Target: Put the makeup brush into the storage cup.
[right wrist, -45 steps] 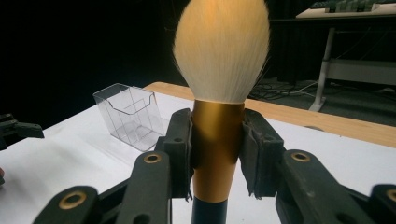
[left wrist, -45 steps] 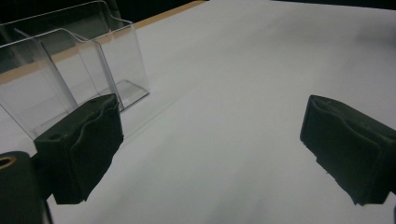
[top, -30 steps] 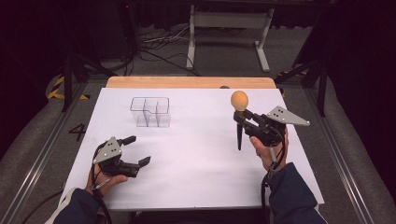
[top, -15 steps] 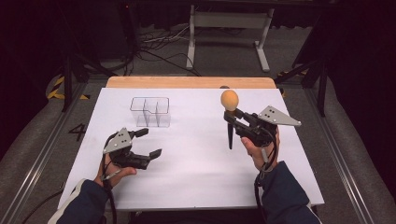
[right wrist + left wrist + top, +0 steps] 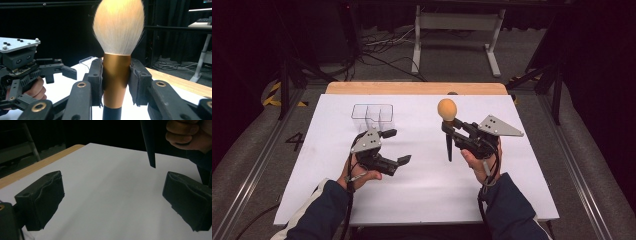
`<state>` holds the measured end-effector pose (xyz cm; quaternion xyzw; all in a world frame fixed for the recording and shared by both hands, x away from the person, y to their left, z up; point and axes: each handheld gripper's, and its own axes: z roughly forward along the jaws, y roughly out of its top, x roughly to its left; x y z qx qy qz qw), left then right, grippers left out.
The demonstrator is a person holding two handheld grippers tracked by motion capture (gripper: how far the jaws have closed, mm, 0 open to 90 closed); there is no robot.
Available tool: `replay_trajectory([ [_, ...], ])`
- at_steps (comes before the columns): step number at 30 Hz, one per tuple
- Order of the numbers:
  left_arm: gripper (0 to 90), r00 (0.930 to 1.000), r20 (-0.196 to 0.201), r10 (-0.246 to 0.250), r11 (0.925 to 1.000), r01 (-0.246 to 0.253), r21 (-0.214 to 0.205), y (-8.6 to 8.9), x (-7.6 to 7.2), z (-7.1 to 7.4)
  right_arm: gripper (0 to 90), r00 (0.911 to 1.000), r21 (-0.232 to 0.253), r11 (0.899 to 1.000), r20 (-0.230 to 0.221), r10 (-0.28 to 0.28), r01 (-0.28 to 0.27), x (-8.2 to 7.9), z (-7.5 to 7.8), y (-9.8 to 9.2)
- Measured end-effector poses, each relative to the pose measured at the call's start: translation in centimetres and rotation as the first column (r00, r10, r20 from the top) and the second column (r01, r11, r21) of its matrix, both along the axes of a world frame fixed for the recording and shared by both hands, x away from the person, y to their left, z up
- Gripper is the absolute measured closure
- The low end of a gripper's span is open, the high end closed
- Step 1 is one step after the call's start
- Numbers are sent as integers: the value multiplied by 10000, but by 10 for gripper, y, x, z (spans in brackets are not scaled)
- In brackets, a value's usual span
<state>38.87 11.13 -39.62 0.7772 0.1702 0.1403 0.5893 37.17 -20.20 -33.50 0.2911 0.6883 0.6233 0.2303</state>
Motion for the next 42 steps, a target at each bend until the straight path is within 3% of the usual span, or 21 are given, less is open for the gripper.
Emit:
replay_trajectory([
  [15,54,9989,64,-461,9989,461,62,-20,5,2,668,9992,-53,9996,284,272,-270,-1,-1,11],
  [23,76,9979,9,-642,9979,642,-23,-32,7,0,668,9982,-21,9986,282,524,-524,-1,-5,18],
  [26,85,9971,-83,-758,9969,756,-229,-37,7,0,668,9972,-35,9977,321,672,-671,-2,-7,23],
  [36,137,9984,-277,-494,9967,475,-658,-45,10,0,668,9948,-228,9949,245,992,-986,-3,-20,35],
  [42,213,9987,-457,-229,9977,200,-643,-46,12,-1,668,9931,-282,9929,135,1162,-1158,-6,-26,43],
])
